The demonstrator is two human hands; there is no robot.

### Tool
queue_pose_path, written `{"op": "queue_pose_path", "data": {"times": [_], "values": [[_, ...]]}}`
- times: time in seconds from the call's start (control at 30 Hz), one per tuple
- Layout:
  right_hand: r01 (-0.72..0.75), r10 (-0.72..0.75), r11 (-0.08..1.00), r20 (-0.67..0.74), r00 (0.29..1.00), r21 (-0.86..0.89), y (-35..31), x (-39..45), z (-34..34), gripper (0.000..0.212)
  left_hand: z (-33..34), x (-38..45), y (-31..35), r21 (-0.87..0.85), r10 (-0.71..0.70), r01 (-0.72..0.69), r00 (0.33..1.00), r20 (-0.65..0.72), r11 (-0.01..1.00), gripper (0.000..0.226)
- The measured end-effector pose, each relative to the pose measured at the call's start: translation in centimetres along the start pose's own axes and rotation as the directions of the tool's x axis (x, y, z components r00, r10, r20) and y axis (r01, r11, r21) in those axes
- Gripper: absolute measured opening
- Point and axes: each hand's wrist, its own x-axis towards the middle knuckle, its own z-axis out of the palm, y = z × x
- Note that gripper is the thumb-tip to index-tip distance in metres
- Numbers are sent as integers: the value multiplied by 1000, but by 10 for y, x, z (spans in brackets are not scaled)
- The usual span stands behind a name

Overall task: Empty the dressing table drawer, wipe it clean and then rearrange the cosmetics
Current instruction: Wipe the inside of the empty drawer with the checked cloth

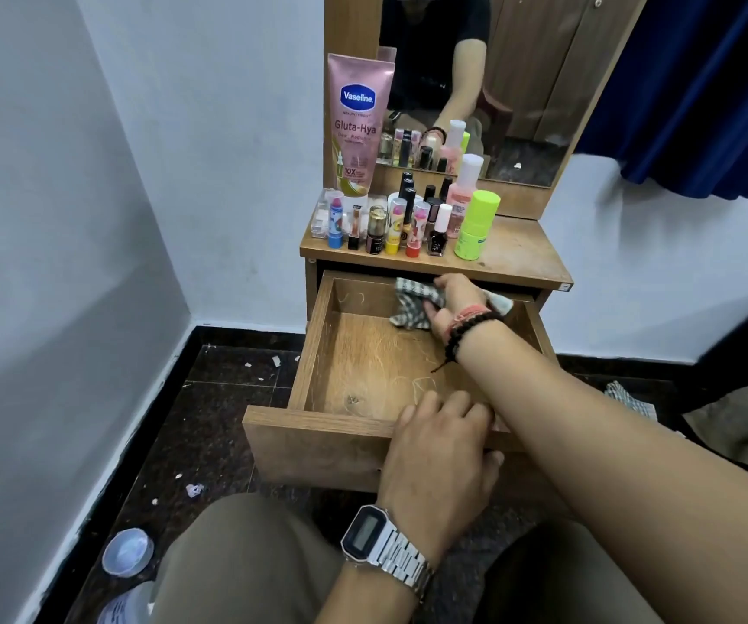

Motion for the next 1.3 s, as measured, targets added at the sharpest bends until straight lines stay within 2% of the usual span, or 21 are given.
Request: {"op": "queue_pose_path", "data": {"times": [0.1,0.17,0.2,0.23,0.27,0.3,0.33,0.37,0.4,0.47,0.57,0.7,0.9,1.0,1.1,1.17,1.3], "values": [[65,-72,983,-37,997,-170,7,9,-20,20,-1,1,-1,-2,-3,3,1000,-11,1000,19],[163,-189,952,-79,979,-260,15,19,-27,40,-1,1,-1,1,1,-1,1000,-9,1000,18],[239,-275,907,-57,960,-347,17,23,-31,46,-1,1,-1,1,3,-3,1000,-9,1000,17],[313,-348,815,19,937,-487,19,24,-34,44,-2,1,0,0,3,-3,1000,-8,1000,17],[394,-402,648,146,904,-652,21,22,-35,39,-2,2,0,0,2,-2,1000,-9,1000,16],[477,-412,413,308,857,-776,22,20,-39,34,-2,2,0,1,1,-1,1000,-12,1000,16],[562,-384,175,470,795,-808,24,19,-39,33,-2,2,1,1,0,0,1000,-14,1000,16],[625,-320,-16,596,736,-780,27,18,-39,37,-1,2,1,-2,-2,2,1000,-15,1000,16],[664,-243,-148,677,694,-733,30,18,-38,43,-1,2,1,-5,-3,3,1000,-14,1000,16],[675,-130,-281,724,677,-682,35,19,-30,51,-1,1,1,-6,-3,3,1000,-10,1000,17],[684,-77,-314,736,673,-658,44,24,-14,45,-2,0,1,-6,0,0,1000,3,1000,20],[726,-33,-327,775,631,-605,50,27,3,34,-6,2,-4,-21,12,-11,1000,9,1000,22],[815,70,-255,831,552,-520,59,24,17,49,-9,2,-4,-26,11,-10,999,35,1000,26],[835,179,-430,875,451,-342,64,25,11,62,-10,2,-4,-25,16,-15,999,37,1000,24],[769,231,-618,896,379,-165,63,31,-3,67,-10,2,-2,-23,19,-18,999,27,1000,19],[734,241,-667,896,373,-126,64,32,-5,65,-9,2,-2,-12,19,-19,1000,24,1000,19],[743,268,-655,876,401,-140,62,30,7,62,-8,1,-2,-10,5,-5,1000,25,1000,20]]}}
